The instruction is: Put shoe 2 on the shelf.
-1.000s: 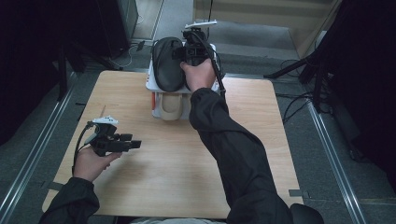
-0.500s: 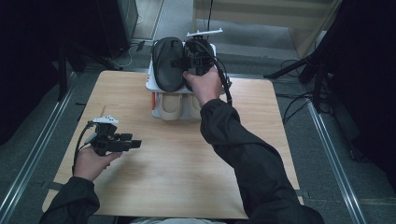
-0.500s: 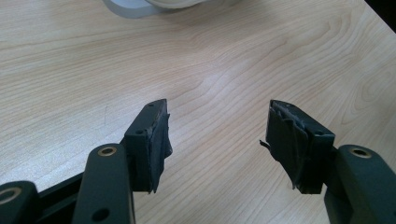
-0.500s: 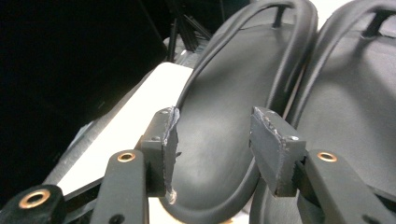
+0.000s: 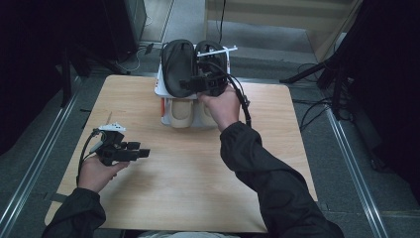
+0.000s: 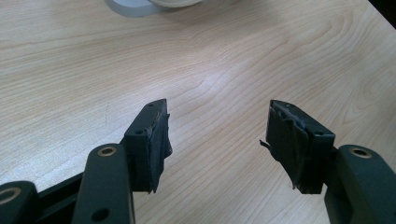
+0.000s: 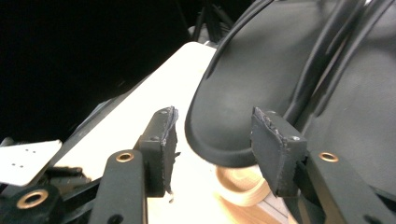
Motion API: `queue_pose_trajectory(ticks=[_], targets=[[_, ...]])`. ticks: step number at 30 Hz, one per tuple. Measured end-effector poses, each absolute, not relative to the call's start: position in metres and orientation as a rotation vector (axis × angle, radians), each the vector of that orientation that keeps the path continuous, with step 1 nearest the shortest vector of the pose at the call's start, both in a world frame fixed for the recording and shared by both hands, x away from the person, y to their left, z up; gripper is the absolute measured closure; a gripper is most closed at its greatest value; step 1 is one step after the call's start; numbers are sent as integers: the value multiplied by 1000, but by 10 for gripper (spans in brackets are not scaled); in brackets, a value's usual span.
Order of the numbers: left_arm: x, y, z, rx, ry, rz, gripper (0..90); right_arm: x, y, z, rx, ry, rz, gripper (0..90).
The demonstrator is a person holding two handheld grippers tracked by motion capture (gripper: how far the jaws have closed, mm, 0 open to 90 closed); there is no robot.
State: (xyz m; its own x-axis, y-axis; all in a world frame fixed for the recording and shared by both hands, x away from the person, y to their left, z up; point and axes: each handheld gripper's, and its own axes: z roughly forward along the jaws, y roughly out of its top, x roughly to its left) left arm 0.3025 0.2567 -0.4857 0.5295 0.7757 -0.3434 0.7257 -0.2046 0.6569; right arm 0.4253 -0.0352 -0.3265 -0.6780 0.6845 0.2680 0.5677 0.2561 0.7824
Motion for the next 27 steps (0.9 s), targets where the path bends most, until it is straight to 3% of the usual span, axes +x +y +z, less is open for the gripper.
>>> queue_pose_trajectory(ticks=[27], targets=[[302, 257, -485, 1954, 1213, 89, 396, 379, -65, -366, 1003, 2520, 1492, 474]])
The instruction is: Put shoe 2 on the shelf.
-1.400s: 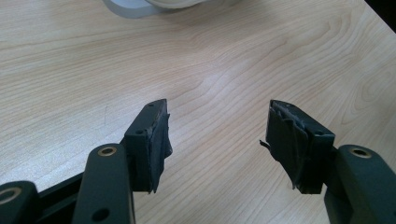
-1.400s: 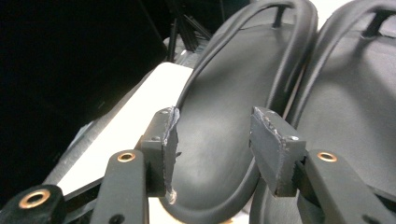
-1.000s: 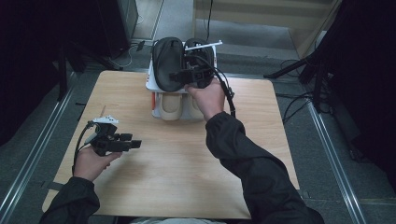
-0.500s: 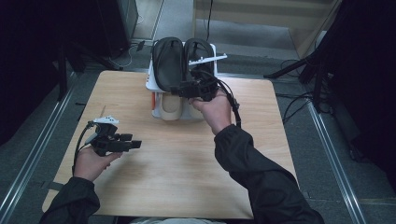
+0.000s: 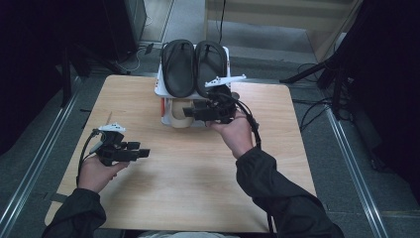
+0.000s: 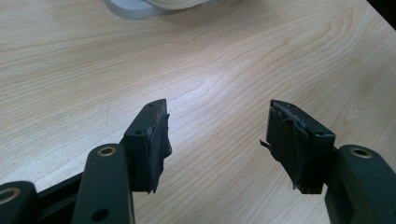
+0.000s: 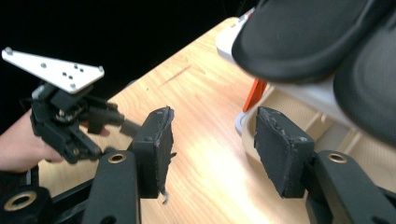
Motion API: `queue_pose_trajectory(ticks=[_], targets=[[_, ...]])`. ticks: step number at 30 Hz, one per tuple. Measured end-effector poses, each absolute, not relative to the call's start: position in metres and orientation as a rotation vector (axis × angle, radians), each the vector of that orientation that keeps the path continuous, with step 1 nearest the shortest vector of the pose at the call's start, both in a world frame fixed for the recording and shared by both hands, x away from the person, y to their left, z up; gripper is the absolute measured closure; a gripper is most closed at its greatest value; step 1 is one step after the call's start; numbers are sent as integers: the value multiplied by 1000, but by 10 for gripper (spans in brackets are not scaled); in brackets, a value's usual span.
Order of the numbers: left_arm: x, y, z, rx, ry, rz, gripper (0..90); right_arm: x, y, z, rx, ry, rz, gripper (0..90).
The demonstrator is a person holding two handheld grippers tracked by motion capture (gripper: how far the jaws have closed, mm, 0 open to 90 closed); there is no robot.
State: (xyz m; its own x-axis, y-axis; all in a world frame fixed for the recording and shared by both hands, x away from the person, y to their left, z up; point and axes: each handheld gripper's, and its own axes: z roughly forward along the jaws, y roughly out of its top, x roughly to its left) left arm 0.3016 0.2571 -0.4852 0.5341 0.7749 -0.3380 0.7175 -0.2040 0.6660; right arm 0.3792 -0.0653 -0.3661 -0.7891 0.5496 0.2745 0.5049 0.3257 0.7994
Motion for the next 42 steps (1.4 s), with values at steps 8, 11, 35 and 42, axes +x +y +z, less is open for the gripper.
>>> queue_pose_trajectory(ticks=[8, 11, 35, 42], targets=[[301, 256, -485, 1956, 1204, 92, 394, 373, -79, -383, 1016, 2525, 1484, 471], [301, 255, -485, 1958, 1203, 89, 394, 372, -84, -390, 1017, 2532, 1474, 470], [300, 251, -485, 1955, 1192, 88, 394, 354, -136, -449, 1042, 2518, 1478, 470], [301, 245, -484, 1967, 1169, 85, 394, 349, -143, -461, 1032, 2511, 1465, 471]])
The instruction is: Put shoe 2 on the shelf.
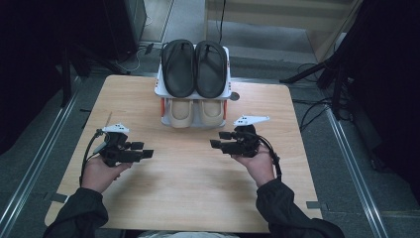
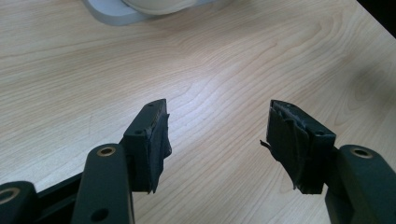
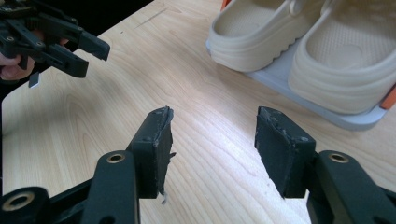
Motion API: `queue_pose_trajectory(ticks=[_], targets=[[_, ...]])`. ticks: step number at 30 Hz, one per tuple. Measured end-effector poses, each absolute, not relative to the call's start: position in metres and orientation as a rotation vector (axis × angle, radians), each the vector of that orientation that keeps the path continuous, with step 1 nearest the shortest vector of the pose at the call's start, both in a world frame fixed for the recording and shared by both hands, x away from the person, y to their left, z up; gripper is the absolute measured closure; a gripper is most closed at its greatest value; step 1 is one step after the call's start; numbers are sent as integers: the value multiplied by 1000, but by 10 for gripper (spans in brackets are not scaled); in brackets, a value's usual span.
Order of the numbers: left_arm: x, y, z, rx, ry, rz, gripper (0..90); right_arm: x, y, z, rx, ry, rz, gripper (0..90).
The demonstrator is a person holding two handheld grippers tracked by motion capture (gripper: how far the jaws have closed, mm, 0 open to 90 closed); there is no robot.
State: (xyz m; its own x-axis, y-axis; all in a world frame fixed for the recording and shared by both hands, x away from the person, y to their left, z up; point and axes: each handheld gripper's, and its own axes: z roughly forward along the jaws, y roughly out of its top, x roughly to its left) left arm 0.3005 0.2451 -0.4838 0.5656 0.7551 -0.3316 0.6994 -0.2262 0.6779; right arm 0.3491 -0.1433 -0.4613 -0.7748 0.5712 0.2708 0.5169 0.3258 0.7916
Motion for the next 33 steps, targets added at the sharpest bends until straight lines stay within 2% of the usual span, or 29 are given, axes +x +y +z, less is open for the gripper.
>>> queue_pose_trajectory(ticks=[19, 24, 33], targets=[[307, 228, -480, 1992, 1124, 79, 389, 335, -151, -485, 1033, 2519, 1391, 469], [309, 224, -481, 1979, 1134, 68, 342, 334, -156, -487, 1043, 2503, 1378, 467], [311, 219, -484, 2003, 1128, 69, 332, 335, -162, -486, 1061, 2477, 1388, 462]])
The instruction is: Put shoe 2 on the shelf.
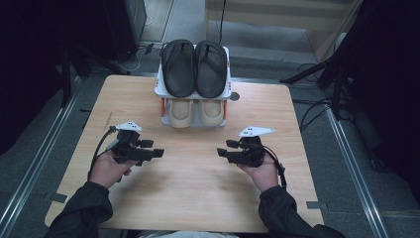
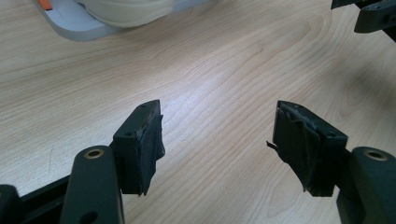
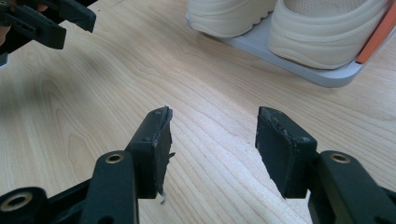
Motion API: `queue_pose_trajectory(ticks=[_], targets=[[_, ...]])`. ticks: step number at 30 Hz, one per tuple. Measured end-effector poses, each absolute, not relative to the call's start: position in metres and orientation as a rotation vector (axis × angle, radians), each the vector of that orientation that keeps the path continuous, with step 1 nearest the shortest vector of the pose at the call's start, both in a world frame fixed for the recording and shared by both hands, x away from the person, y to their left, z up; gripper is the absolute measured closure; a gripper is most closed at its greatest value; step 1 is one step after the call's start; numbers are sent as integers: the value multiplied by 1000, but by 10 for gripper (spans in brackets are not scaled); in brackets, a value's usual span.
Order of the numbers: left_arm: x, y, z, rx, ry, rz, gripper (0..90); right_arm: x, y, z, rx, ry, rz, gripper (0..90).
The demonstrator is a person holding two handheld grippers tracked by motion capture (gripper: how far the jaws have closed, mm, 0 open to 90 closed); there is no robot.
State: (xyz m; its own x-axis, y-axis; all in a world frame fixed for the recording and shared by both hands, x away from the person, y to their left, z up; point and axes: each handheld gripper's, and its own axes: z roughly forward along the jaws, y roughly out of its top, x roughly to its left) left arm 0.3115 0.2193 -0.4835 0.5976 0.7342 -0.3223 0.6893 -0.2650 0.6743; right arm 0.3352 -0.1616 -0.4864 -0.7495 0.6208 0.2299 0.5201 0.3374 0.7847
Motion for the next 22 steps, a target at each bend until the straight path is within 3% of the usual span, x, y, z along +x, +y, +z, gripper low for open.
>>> queue_pose_trajectory(ticks=[22], targets=[[312, 211, -491, 2063, 1149, 115, 265, 336, -160, -488, 1072, 2489, 1387, 449]])
